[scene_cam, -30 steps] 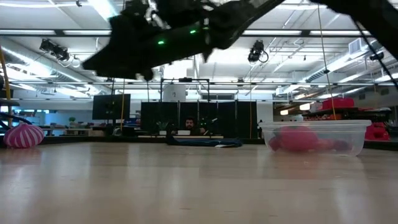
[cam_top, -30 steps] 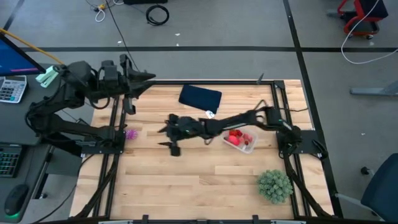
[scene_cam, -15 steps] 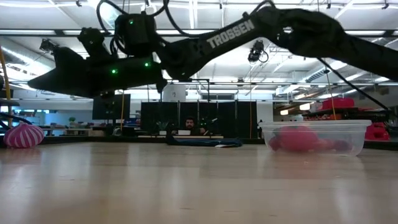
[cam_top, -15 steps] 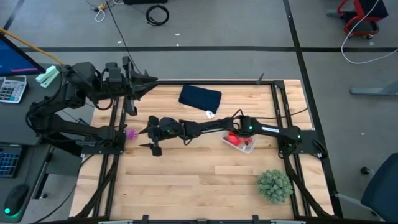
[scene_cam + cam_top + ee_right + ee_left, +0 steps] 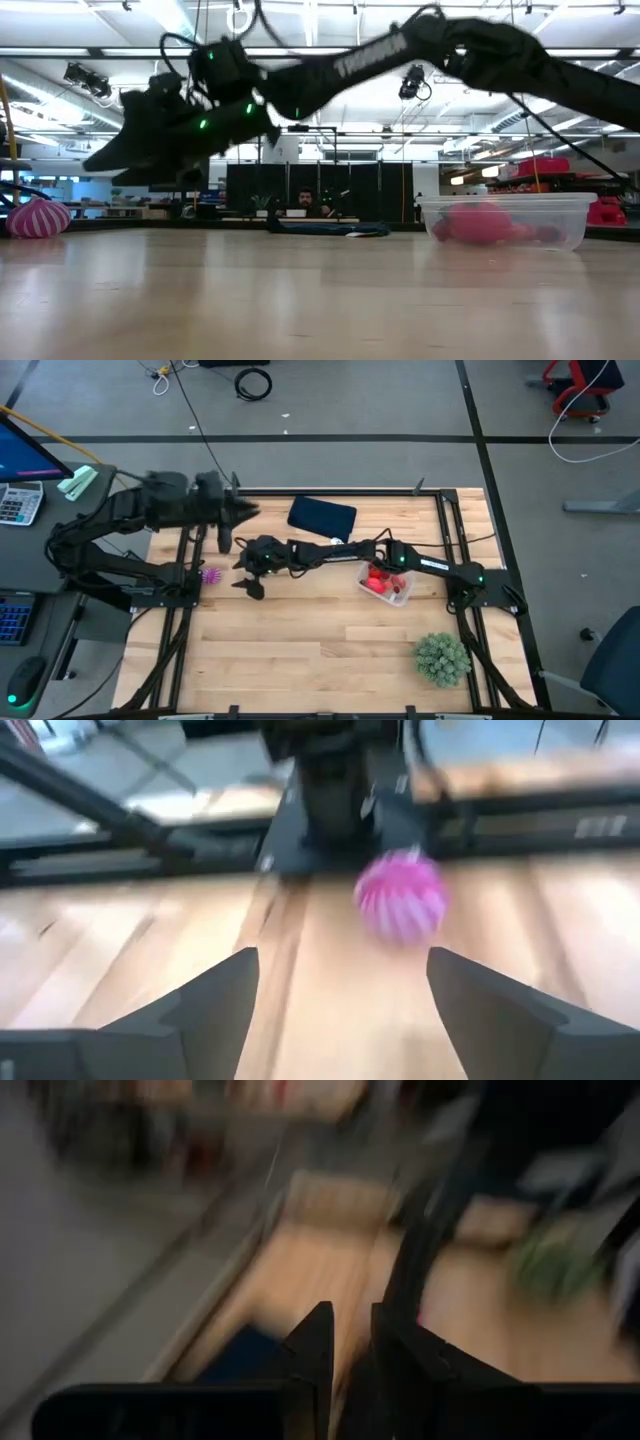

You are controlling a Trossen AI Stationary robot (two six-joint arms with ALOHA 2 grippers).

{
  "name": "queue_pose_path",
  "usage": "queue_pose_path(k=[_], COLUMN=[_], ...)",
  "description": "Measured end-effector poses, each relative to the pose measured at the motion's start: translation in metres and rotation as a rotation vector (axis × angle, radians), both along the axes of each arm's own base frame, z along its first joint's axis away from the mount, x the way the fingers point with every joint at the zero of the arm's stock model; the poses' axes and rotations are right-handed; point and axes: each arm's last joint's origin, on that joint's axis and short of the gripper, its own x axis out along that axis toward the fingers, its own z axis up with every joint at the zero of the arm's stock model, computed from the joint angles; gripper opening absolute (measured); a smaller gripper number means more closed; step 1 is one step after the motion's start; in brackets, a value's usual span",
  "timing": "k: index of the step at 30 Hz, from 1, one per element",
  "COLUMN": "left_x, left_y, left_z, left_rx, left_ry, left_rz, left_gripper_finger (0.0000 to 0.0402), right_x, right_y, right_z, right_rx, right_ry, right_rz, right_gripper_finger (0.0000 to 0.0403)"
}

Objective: Pick and placing Produce into tupperware
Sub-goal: Put the onion into the transparent bin

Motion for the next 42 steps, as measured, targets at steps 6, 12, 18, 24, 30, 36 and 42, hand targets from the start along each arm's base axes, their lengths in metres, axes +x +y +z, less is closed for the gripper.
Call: queue_pose_path(k=[6,12,18,24,30,36,42], left_x=[-0.042,-0.061,-0.059,-0.059,-0.060,-0.046,-0.045], left_y=[-0.003,-0.011,-0.018,-0.029,-0.040,-0.052,-0.059], left_z=[-0.044,-0.053,-0.091,-0.164,-0.199,-0.196,-0.213], left_rx=[-0.180,-0.383,-0.427,-0.440,-0.424,-0.464,-0.466], left_ry=[0.526,0.599,0.699,0.909,0.981,0.805,0.806], left_rz=[0.207,0.375,0.432,0.560,0.610,0.549,0.616], left_gripper_finger=[0.0056,0.0042,0.0022,0.0007,0.0005,0.0004,0.0003], right_x=[-0.036,-0.079,-0.096,-0.102,-0.105,-0.106,-0.105], right_y=[0.005,0.021,0.051,0.087,0.116,0.129,0.128], right_z=[0.034,0.067,0.084,0.086,0.082,0.082,0.082], right_rx=[-0.072,-0.106,-0.117,-0.137,-0.160,-0.190,-0.212], right_ry=[0.389,0.703,0.802,0.832,0.846,0.835,0.835], right_rz=[0.079,0.183,0.249,0.314,0.369,0.381,0.360], right_gripper_finger=[0.0280,0.0269,0.0268,0.0267,0.0267,0.0268,0.0268])
